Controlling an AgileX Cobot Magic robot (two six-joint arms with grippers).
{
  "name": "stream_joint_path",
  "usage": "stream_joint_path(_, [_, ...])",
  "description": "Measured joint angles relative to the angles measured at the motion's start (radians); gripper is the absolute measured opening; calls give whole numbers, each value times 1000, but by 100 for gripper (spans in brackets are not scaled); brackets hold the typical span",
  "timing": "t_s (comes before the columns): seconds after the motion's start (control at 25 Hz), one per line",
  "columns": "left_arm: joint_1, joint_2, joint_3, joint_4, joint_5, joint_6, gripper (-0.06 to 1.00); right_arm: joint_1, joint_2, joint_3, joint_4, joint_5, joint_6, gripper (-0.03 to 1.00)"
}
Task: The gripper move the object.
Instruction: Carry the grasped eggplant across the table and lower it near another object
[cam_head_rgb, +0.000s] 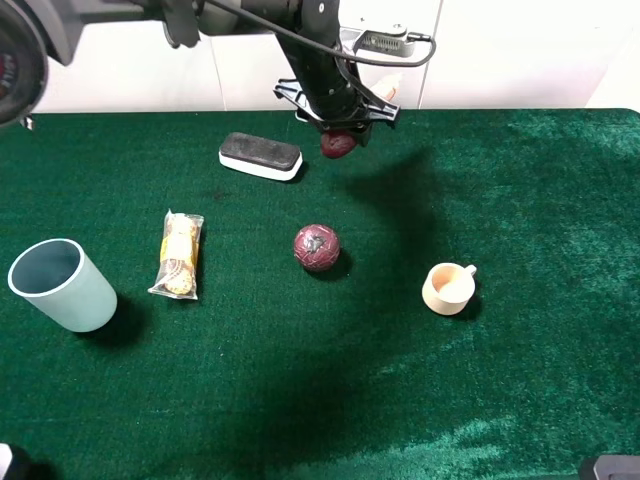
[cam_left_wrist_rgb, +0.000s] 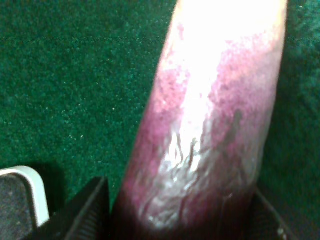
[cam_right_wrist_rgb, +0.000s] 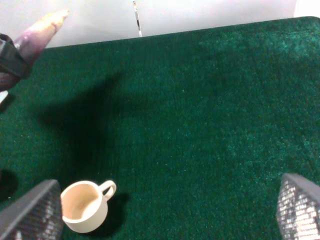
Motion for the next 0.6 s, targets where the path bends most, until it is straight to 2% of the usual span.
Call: stream_joint_path(0.6, [0, 77, 0, 51, -56, -285, 55, 0, 0, 0, 10, 0, 0, 65])
